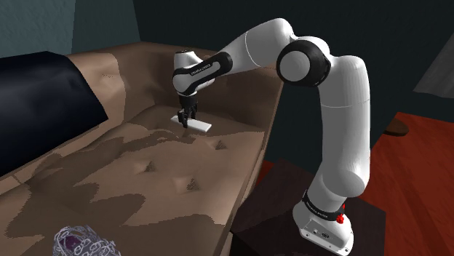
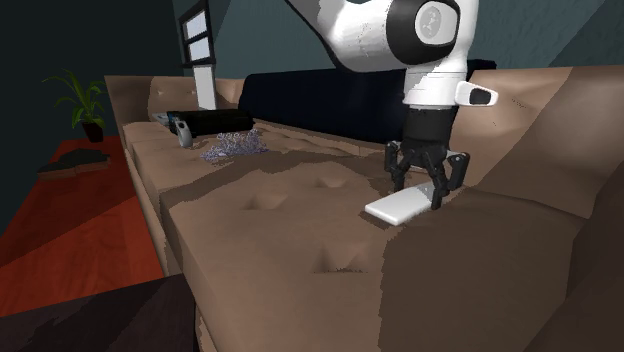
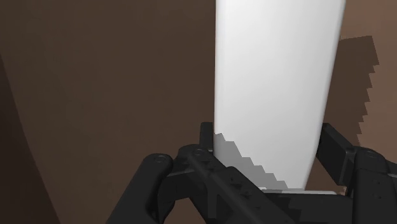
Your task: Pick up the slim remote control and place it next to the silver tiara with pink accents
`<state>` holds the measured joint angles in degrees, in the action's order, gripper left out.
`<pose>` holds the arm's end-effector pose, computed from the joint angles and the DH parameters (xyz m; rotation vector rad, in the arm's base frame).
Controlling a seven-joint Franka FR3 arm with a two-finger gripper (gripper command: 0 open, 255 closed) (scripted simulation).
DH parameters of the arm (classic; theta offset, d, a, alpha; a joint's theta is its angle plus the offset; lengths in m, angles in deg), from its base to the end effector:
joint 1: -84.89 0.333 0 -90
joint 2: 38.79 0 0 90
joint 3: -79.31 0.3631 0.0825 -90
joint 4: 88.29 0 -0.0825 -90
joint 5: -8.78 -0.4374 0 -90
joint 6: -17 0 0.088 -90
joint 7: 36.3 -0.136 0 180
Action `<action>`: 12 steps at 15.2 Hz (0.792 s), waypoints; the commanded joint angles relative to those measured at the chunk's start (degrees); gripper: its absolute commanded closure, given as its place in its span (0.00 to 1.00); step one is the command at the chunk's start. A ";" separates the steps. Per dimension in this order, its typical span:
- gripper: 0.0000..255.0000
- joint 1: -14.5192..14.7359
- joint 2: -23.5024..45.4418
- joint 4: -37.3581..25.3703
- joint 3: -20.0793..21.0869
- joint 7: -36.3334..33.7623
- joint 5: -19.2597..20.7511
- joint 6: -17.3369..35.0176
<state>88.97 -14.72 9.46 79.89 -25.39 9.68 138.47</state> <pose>0.7235 0.0572 0.3338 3.1022 0.4358 -0.0103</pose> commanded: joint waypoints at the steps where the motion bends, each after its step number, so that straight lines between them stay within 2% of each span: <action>1: 1.00 0.02 -0.83 -0.44 0.01 -0.02 -0.01 -1.27; 12: 1.00 0.02 -3.62 -4.98 0.04 0.08 -0.08 -8.60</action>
<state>89.00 -18.16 5.16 79.93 -25.35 9.61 130.75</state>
